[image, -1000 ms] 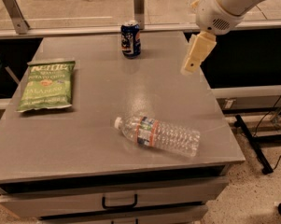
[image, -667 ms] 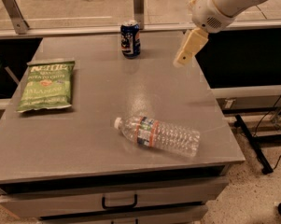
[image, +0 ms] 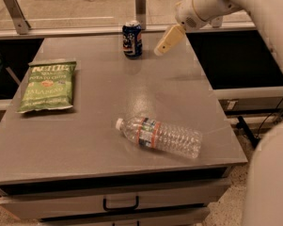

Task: Knock pepsi can over

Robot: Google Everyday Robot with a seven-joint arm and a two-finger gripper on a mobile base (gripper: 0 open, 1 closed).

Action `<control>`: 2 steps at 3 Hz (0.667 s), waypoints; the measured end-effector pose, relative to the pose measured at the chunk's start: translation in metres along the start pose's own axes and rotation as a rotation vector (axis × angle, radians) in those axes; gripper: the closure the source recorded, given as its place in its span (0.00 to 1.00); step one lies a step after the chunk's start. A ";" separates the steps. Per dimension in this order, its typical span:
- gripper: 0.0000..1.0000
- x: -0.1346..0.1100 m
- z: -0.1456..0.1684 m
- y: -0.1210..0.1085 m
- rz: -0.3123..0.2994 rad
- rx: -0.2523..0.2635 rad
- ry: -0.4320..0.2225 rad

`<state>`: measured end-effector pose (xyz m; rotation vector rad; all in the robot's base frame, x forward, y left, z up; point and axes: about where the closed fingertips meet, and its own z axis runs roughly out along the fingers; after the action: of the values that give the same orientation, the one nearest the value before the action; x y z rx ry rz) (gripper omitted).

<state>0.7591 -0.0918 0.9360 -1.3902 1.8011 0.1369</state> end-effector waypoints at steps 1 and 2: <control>0.00 -0.028 0.051 -0.001 0.071 -0.066 -0.113; 0.00 -0.056 0.071 0.011 0.091 -0.132 -0.195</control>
Offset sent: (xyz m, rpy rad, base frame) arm 0.0368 0.1199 -0.0012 0.3229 0.1021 0.1752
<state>0.7903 -0.0076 0.9233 -1.3364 1.7169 0.4318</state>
